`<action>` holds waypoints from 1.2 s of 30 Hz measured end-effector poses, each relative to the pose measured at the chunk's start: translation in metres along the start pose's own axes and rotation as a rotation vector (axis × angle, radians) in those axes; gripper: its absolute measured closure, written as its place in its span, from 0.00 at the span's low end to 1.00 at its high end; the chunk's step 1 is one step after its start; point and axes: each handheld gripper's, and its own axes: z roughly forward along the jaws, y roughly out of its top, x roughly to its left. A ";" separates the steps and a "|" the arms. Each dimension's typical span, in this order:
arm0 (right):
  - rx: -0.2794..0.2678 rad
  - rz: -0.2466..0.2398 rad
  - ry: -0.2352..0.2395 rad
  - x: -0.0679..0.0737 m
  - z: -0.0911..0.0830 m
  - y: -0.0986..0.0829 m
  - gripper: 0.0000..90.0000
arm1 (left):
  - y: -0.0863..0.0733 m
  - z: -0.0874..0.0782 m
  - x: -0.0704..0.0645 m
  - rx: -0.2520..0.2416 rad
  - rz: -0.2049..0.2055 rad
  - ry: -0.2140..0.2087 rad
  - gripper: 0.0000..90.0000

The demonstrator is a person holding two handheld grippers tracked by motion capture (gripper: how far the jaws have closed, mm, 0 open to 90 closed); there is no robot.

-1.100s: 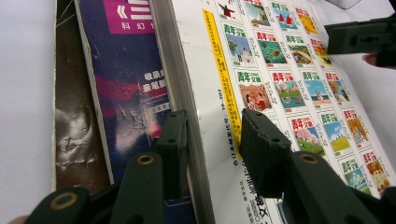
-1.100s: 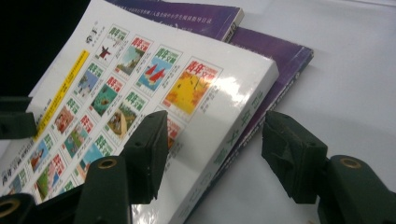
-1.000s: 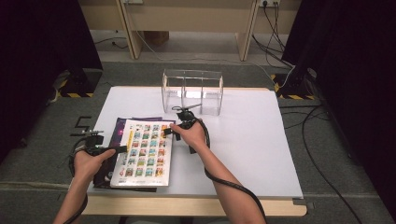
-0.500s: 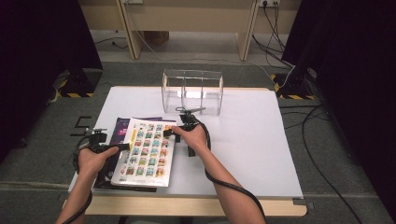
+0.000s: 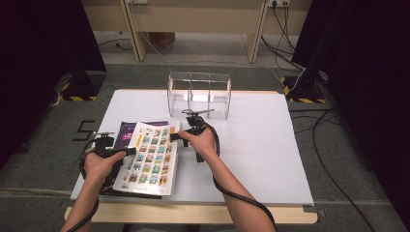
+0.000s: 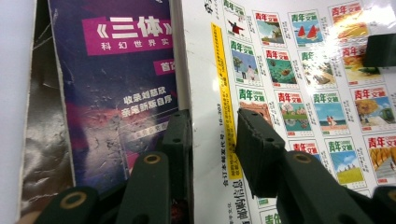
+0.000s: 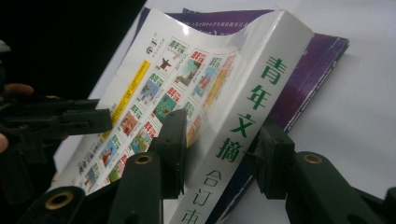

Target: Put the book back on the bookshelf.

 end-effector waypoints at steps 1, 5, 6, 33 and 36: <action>0.000 0.000 0.000 0.000 0.000 0.000 0.67 | 0.000 0.000 0.000 -0.001 0.000 0.001 0.73; 0.030 -0.030 -0.037 0.004 0.003 0.003 0.65 | 0.000 0.000 0.000 -0.004 -0.002 0.002 0.73; 0.031 -0.030 -0.041 0.004 0.005 0.003 0.65 | -0.001 0.000 0.000 -0.006 -0.003 0.002 0.73; -0.089 0.024 0.065 0.020 -0.047 0.015 0.81 | -0.015 -0.043 0.017 -0.173 -0.026 -0.008 0.58; -0.111 -0.001 0.044 0.026 -0.059 0.017 0.82 | -0.015 -0.044 0.015 -0.177 -0.022 -0.013 0.58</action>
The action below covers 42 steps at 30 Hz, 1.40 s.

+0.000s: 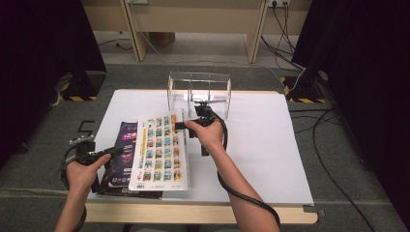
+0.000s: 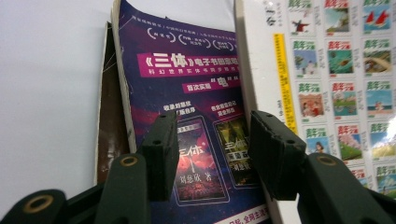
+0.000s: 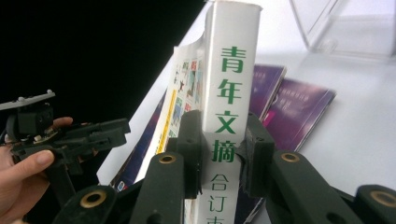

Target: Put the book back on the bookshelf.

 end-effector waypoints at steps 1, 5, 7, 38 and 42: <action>-0.013 -0.015 -0.005 0.002 -0.004 0.001 0.82 | 0.000 0.000 -0.001 0.000 0.000 -0.002 0.58; -0.059 -0.071 -0.027 0.012 -0.020 0.004 0.82 | 0.000 -0.001 -0.002 -0.002 0.003 -0.009 0.58; -0.079 -0.096 -0.040 0.017 -0.029 0.006 0.82 | 0.000 -0.001 -0.002 -0.005 0.004 -0.010 0.58; -0.323 -0.237 -0.216 0.042 -0.116 0.019 0.82 | -0.001 -0.002 -0.003 -0.014 -0.009 -0.014 0.58; -0.354 -0.243 -0.241 0.041 -0.125 0.019 0.82 | -0.001 -0.002 -0.002 -0.014 -0.010 -0.014 0.57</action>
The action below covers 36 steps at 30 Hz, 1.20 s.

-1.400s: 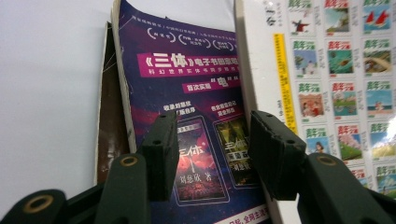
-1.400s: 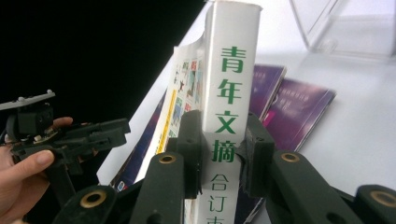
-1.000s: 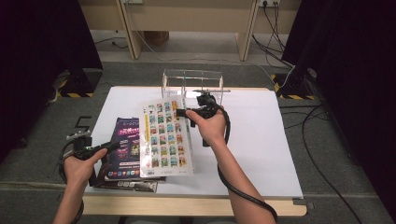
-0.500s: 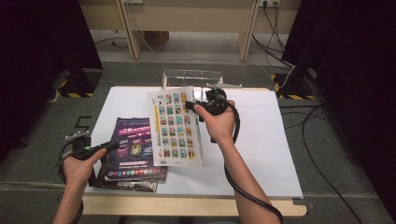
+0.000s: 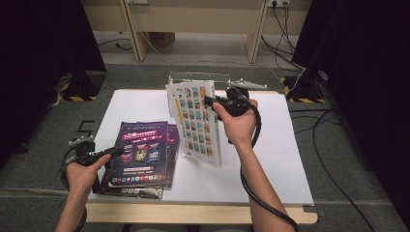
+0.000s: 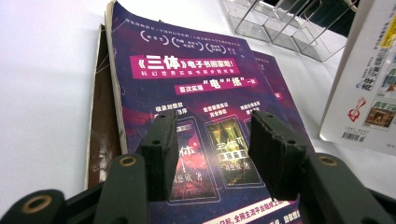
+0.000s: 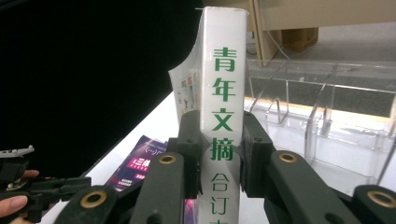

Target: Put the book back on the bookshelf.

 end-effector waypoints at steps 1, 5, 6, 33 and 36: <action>-0.003 0.002 -0.002 -0.001 -0.002 0.001 0.82 | 0.000 0.000 0.000 0.003 0.000 0.001 0.57; -0.013 -0.006 -0.011 -0.002 -0.006 0.003 0.82 | 0.000 0.000 0.001 0.004 0.001 0.002 0.57; -0.020 -0.012 -0.017 -0.003 -0.007 0.004 0.82 | 0.000 0.000 0.000 0.004 0.001 0.001 0.57; -0.150 -0.022 -0.129 -0.016 -0.034 0.021 0.82 | 0.000 0.000 0.001 -0.003 0.001 0.003 0.57; -0.157 -0.018 -0.138 -0.018 -0.035 0.022 0.82 | 0.000 0.000 0.002 -0.002 0.002 0.004 0.57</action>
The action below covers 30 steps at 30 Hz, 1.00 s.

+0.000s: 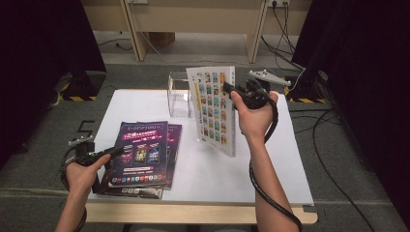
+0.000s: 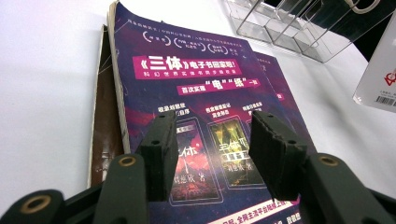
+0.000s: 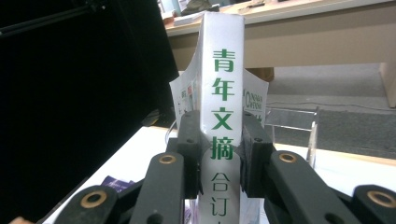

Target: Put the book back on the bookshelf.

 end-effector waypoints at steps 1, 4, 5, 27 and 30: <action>-0.001 0.004 -0.003 -0.001 0.000 0.000 0.82 | 0.000 0.000 0.000 -0.001 0.000 0.001 0.57; -0.010 0.005 -0.020 -0.004 0.000 0.002 0.82 | 0.000 0.000 0.000 0.001 0.002 0.002 0.57; -0.010 0.005 -0.020 -0.004 0.000 0.002 0.82 | 0.000 0.000 0.000 0.001 0.002 0.002 0.57; -0.057 0.032 -0.085 -0.021 -0.002 0.012 0.82 | 0.000 0.000 0.001 0.002 0.003 0.005 0.57; -0.061 0.038 -0.106 -0.024 -0.002 0.012 0.82 | 0.000 0.000 0.002 0.001 0.000 0.005 0.57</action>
